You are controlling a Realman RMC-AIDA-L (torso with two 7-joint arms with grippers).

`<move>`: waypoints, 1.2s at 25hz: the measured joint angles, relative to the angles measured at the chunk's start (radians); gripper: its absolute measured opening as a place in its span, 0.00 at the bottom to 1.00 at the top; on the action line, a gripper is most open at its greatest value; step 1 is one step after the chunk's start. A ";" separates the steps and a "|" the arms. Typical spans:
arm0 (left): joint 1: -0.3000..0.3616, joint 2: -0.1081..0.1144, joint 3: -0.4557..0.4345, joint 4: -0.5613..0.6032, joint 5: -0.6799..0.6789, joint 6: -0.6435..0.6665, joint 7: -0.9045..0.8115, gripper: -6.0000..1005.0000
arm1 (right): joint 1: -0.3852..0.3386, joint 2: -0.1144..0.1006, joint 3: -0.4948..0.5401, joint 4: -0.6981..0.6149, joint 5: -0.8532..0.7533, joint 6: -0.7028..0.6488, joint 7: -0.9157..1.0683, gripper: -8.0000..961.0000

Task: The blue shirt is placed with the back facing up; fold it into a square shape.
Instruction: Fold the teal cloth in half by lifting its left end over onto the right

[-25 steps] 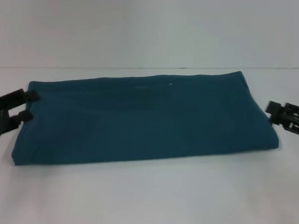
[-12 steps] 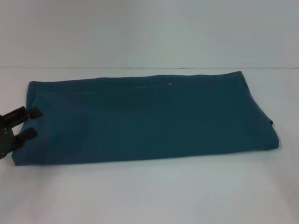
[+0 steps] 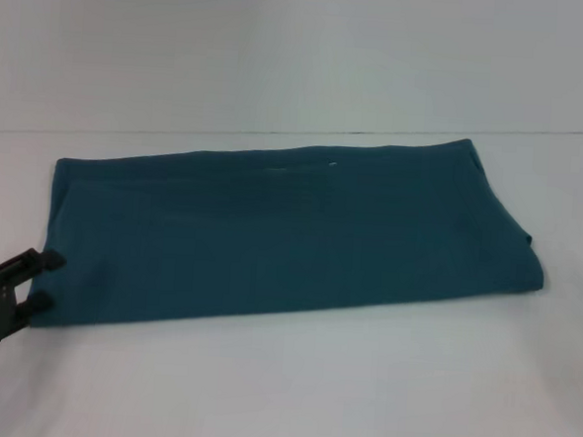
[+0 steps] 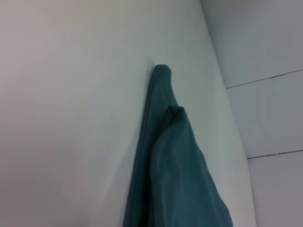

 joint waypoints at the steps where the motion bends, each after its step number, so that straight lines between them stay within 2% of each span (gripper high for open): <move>1: 0.000 0.000 0.001 -0.001 0.007 -0.004 -0.001 0.72 | 0.003 -0.001 -0.001 0.000 0.000 0.001 0.000 0.67; 11: 0.002 0.006 -0.005 -0.002 0.037 -0.004 0.007 0.72 | 0.006 -0.003 0.001 0.000 0.000 0.001 0.000 0.67; 15: 0.018 0.003 -0.030 0.043 0.025 0.071 0.041 0.72 | 0.009 -0.004 -0.006 -0.004 -0.001 -0.002 0.001 0.67; 19: 0.039 0.016 -0.035 0.101 0.095 0.135 -0.107 0.72 | 0.010 -0.013 -0.043 -0.006 -0.001 -0.007 0.008 0.67; 23: 0.061 0.013 -0.036 0.155 0.175 0.141 -0.282 0.72 | 0.013 -0.020 -0.066 -0.006 -0.001 -0.009 0.013 0.67; 30: 0.034 0.010 -0.029 0.124 0.187 0.066 -0.349 0.72 | 0.021 -0.019 -0.066 -0.006 -0.001 -0.008 0.006 0.67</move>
